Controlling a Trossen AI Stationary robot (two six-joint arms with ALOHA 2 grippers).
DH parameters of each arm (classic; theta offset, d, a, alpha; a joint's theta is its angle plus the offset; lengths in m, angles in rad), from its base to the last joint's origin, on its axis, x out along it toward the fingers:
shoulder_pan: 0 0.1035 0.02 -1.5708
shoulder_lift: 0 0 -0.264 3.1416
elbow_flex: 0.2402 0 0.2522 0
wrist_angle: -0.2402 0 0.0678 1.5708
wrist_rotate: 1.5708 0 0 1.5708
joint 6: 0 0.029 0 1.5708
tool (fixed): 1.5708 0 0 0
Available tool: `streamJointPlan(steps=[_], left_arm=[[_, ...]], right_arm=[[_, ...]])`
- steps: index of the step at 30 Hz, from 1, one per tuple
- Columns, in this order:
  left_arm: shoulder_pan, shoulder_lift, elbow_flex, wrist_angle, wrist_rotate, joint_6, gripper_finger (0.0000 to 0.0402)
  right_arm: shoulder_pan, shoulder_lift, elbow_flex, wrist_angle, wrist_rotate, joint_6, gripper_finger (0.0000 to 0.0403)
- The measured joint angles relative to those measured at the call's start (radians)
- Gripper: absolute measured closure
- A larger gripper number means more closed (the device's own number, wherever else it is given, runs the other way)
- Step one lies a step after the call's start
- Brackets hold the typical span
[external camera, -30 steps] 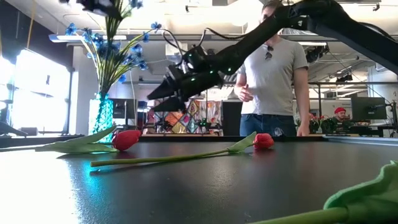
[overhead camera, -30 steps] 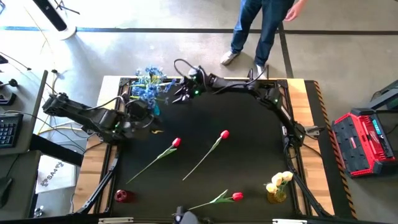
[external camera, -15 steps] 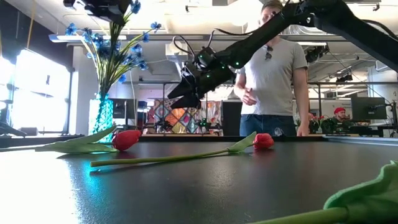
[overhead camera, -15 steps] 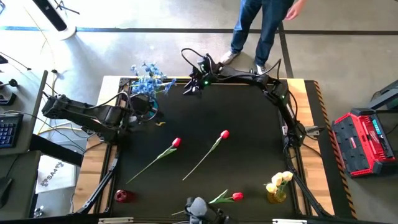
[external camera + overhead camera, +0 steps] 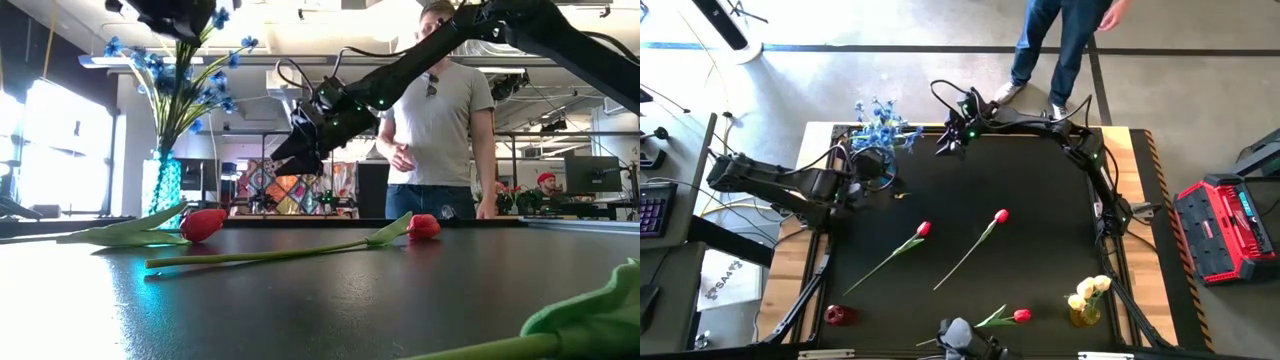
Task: Sort flowers into vase by color
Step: Put the blue flowers into the blue vase
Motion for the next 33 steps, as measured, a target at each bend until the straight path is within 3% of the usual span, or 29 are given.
streamJointPlan(steps=[17,33], left_arm=[[0.042,0.000,-0.123,0.003,-0.017,-0.355,0.0401],[0.079,-0.040,-0.076,-0.003,-0.029,-0.353,0.0401]], right_arm=[[0.000,0.000,0.000,-0.078,-0.009,-0.048,0.0144],[0.000,0.000,0.000,-0.088,-0.032,-0.054,0.0144]])
